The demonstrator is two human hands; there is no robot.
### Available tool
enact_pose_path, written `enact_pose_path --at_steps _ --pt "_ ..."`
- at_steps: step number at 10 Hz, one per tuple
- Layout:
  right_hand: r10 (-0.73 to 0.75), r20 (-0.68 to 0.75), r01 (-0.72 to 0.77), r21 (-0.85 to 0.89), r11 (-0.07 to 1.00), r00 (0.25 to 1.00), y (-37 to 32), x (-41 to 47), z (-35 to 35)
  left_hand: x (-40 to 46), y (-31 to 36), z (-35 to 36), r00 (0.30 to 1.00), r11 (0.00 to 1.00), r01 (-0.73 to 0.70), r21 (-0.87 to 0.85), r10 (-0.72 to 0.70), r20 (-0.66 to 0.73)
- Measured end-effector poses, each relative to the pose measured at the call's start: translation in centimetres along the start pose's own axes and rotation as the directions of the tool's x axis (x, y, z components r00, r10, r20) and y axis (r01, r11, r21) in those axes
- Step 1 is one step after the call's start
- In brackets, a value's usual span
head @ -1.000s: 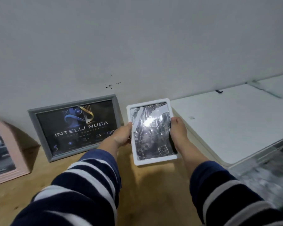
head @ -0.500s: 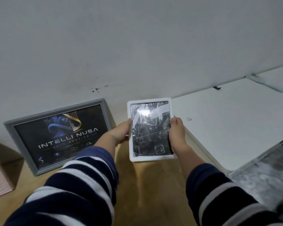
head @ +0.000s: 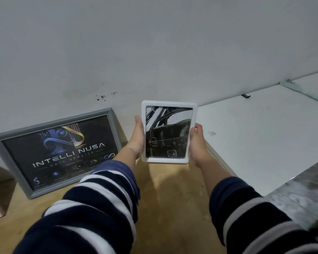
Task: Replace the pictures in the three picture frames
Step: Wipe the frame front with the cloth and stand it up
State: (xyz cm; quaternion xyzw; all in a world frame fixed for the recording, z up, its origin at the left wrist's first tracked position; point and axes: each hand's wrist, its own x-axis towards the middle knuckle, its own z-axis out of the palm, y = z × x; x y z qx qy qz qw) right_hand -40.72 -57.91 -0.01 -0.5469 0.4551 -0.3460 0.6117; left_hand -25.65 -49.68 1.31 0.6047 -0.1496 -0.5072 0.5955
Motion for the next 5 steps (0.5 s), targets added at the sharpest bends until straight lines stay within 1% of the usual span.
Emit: enact_pose_path --at_steps 1,2,3,5 --pt "0.005 0.032 -0.005 -0.008 1.0 0.999 1.2 0.4 -0.3 0.6 -1.0 0.2 0.999 1.0 -0.009 0.012 0.009 -0.043" --pt "-0.033 0.034 0.033 0.011 0.999 0.999 2.5 0.4 -0.1 0.7 -2.5 0.0 0.996 1.0 -0.021 0.023 0.023 -0.089" --pt "-0.064 0.037 0.063 0.01 0.998 0.997 3.0 0.4 0.3 0.4 -3.6 -0.5 0.994 1.0 -0.027 -0.011 0.025 -0.109" --pt "-0.008 0.038 0.009 -0.021 1.0 0.999 2.6 0.7 0.1 0.3 -3.8 -0.7 0.982 0.999 -0.045 0.029 0.049 -0.18"
